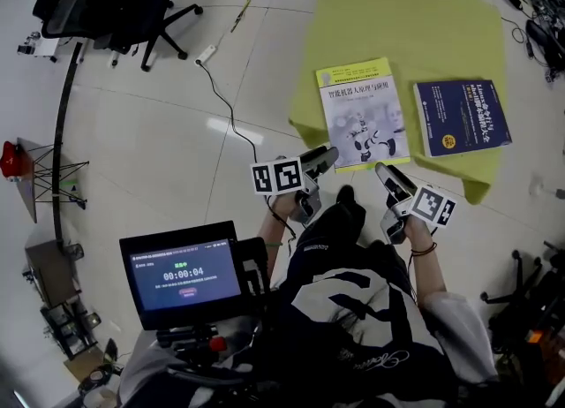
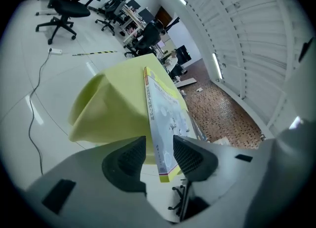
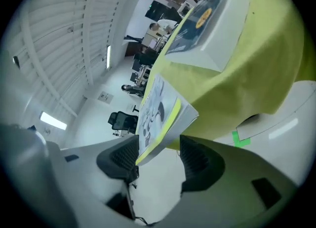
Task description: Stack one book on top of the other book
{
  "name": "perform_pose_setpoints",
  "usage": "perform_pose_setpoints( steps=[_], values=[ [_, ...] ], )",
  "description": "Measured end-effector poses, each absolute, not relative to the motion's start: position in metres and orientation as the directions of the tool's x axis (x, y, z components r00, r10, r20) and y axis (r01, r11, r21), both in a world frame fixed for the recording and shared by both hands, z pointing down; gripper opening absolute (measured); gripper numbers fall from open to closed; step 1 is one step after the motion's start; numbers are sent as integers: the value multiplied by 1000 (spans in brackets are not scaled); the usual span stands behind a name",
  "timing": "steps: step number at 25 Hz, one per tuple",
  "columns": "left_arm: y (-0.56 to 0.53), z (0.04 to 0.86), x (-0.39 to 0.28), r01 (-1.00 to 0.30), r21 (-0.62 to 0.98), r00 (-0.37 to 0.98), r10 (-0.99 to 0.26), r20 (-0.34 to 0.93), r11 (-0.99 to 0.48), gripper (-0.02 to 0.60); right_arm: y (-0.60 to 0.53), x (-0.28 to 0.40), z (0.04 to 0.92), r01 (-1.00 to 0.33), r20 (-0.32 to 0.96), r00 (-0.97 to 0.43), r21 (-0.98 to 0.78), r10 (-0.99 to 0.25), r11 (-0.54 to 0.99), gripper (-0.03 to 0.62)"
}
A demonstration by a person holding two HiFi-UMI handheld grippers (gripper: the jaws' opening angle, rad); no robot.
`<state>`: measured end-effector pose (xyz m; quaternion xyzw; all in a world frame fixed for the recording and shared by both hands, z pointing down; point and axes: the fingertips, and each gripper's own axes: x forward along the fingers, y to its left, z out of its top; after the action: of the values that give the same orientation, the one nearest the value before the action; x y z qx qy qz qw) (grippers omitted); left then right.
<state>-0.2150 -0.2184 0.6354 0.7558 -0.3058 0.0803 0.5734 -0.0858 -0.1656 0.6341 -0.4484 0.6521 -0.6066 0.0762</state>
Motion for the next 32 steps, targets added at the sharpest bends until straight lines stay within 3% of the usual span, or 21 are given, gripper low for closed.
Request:
perform_pose_setpoints(
  steps=[9, 12, 14, 25, 32],
  values=[
    [-230, 656, -192, -434, 898, 858, -338, 386, -77, 163, -186, -83, 668, -326, 420, -556, -904, -718, -276, 231],
    [-232, 655, -186, -411, 909, 866, -338, 367, -66, 163, -186, -84, 663, -272, 375, -569, -926, -731, -263, 98],
    [-237, 652, -183, -401, 914, 869, -343, 357, -64, 163, -189, -86, 658, -256, 354, -575, -934, -737, -249, 85],
    [-243, 628, -176, -472, 876, 838, -357, 412, -98, 158, -190, -99, 612, -384, 392, -639, -908, -662, -168, 71],
    [-164, 601, -178, -555, 783, 822, -331, 463, -281, 158, -117, -105, 589, -474, 379, -669, -880, -640, -26, 84]
  ],
)
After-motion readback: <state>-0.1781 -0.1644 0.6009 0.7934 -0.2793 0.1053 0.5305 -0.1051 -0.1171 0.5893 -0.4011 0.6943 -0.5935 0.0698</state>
